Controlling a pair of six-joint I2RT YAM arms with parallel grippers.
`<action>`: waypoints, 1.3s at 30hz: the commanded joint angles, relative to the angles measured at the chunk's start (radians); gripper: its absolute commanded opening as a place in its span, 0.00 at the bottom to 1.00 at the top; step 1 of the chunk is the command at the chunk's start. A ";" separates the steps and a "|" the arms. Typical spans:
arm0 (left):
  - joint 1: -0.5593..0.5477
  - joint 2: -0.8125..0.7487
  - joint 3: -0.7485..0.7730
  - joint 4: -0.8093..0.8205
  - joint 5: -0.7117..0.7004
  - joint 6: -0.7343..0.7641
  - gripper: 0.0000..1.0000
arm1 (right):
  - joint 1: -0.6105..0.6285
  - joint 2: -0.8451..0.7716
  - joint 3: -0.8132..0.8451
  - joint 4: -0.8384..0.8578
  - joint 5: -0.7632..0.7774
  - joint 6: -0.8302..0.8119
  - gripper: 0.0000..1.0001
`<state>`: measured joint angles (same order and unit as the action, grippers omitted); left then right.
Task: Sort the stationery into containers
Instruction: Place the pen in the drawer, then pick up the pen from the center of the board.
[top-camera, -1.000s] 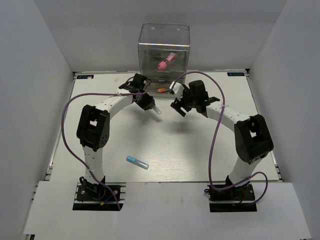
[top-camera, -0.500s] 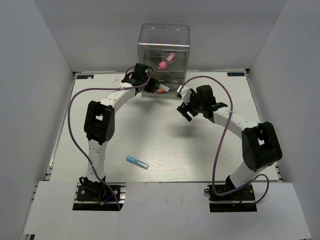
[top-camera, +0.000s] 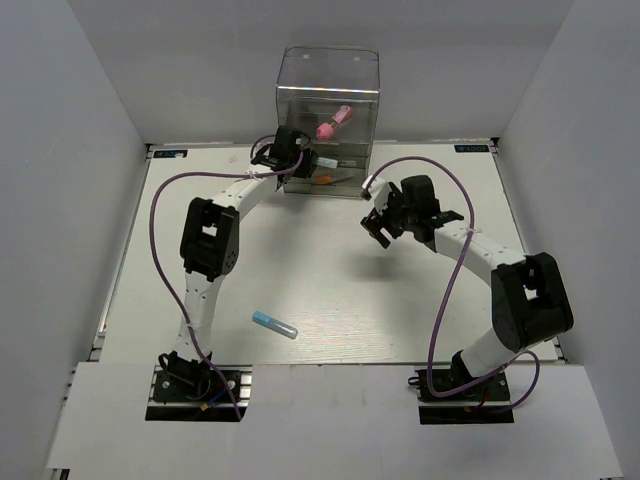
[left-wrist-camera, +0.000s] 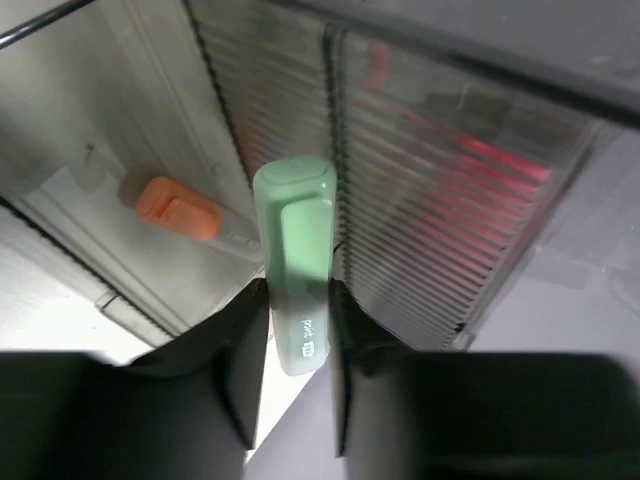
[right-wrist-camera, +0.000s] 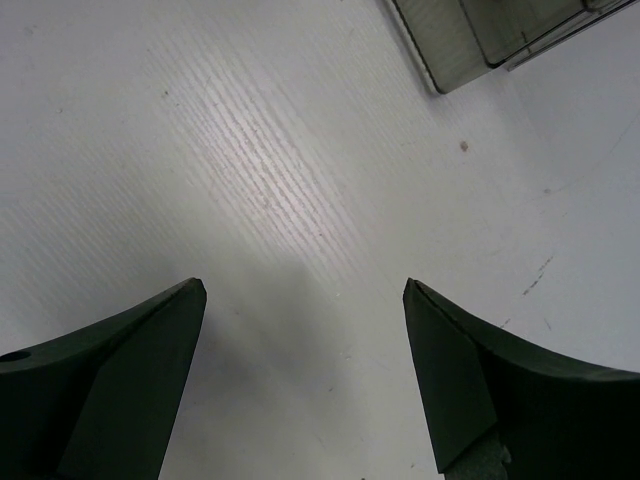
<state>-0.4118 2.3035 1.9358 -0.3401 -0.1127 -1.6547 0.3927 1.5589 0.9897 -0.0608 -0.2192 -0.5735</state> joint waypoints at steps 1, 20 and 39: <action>-0.002 0.000 0.055 -0.033 -0.036 -0.020 0.44 | -0.005 -0.042 -0.014 -0.005 -0.034 0.020 0.86; 0.007 -0.407 -0.343 0.058 0.134 0.324 0.85 | 0.034 -0.043 0.064 -0.310 -0.594 -0.210 0.68; 0.067 -1.258 -1.041 -0.207 -0.128 0.805 1.00 | 0.630 0.231 0.171 -0.105 -0.251 0.147 0.74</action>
<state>-0.3439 1.1419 0.9234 -0.4568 -0.1585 -0.8932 0.9634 1.7775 1.1252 -0.2520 -0.5762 -0.5392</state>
